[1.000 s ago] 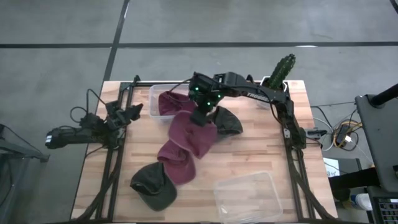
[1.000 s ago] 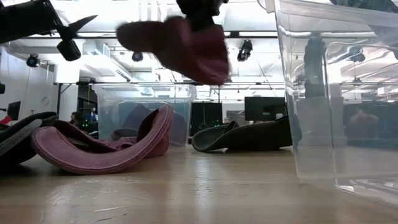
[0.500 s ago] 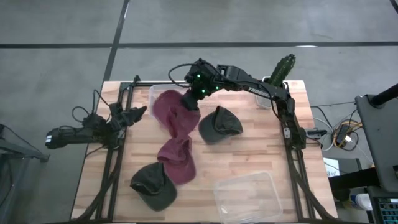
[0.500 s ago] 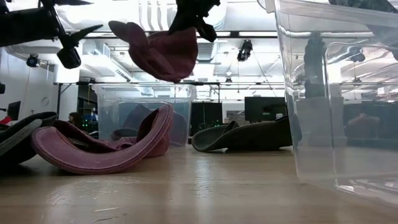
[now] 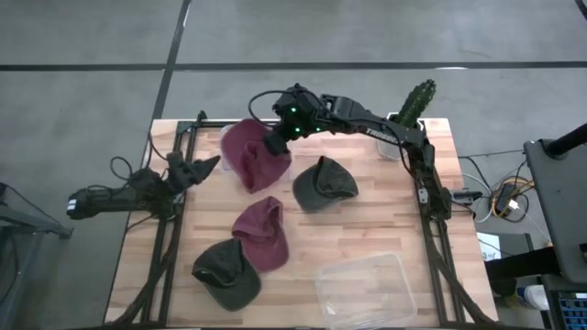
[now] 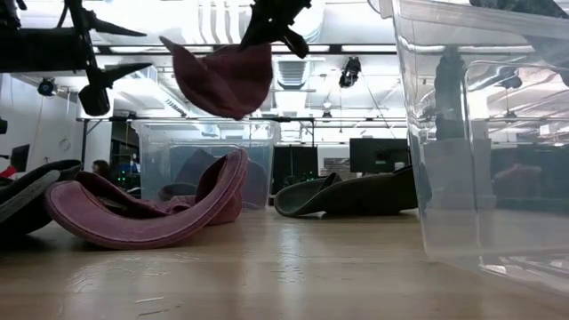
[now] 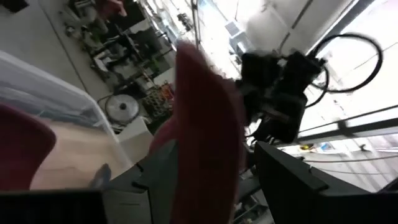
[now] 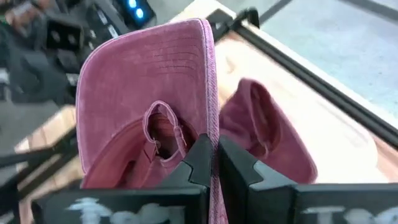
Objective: Pick and place caps into container
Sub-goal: Put the right red cap into the top transparent container
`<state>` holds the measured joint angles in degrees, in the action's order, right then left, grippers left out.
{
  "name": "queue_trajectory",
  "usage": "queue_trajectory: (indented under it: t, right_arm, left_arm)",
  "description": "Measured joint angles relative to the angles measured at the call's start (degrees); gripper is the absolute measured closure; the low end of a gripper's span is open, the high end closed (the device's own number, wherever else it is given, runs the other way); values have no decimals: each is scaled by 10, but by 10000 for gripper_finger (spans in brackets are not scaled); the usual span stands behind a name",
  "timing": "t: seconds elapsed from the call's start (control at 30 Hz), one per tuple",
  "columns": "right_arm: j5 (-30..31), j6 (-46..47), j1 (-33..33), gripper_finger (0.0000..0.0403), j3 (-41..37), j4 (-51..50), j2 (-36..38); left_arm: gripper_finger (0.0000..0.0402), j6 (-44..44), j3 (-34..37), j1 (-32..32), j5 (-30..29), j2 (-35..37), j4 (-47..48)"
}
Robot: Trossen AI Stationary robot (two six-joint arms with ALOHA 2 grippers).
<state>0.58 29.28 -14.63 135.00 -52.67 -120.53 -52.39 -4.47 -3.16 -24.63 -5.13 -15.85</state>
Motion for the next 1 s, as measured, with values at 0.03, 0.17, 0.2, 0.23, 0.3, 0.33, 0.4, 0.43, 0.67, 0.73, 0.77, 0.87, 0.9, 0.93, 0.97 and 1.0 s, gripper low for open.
queue_trajectory:
  t: [0.03, 0.17, 0.2, 0.23, 0.3, 0.33, 0.4, 0.43, 0.67, 0.73, 0.77, 0.87, 0.9, 0.93, 0.97, 1.0]
  right_arm:
    - [7, 5, 0, 392, 0, 5, 0]
    - [39, 25, -1, 392, 0, 26, -1]
    - [47, 26, -1, 392, 0, 26, -1]
    - [55, 27, 0, 392, 0, 25, -1]
    - [68, 31, 0, 392, 0, 25, -3]
    - [70, 37, 0, 391, 0, 25, -3]
    - [72, 43, 0, 391, -1, 27, -5]
    - [73, 44, 0, 391, -1, 32, -7]
    - [74, 49, 5, 391, -1, 50, -23]
    - [74, 49, 7, 391, -1, 50, -29]
    - [74, 49, 8, 391, -1, 52, -30]
    - [74, 49, 9, 391, -1, 52, -34]
    - [74, 49, 10, 391, -2, 52, -34]
    - [74, 49, 10, 391, -2, 53, -35]
    - [74, 49, 10, 391, -2, 54, -35]
    - [74, 49, 11, 391, -2, 55, -35]
  left_arm:
    - [197, -2, 0, 0, -3, 0, 3]
    - [197, -2, 0, 0, -21, 0, 4]
    - [197, -2, 0, 0, -29, 0, 4]
    - [197, -2, 0, 0, -35, 0, 5]
    - [197, -1, 0, 0, -46, 0, 5]
    - [197, 0, 0, 0, -51, -1, 5]
    - [197, 1, 0, 0, -65, -4, 5]
    - [197, 4, 0, 0, -75, -6, 6]
    - [197, 4, -8, 0, -98, -25, 3]
    - [197, 7, -15, 0, -99, -31, 2]
    - [197, 10, -18, 0, -98, -35, 2]
    - [197, 12, -27, 0, -98, -47, 2]
    - [197, 12, -29, 0, -98, -51, 2]
    - [197, 13, -31, 0, -98, -56, 2]
    - [197, 13, -32, 0, -98, -60, 2]
    - [197, 13, -32, 0, -98, -65, 5]
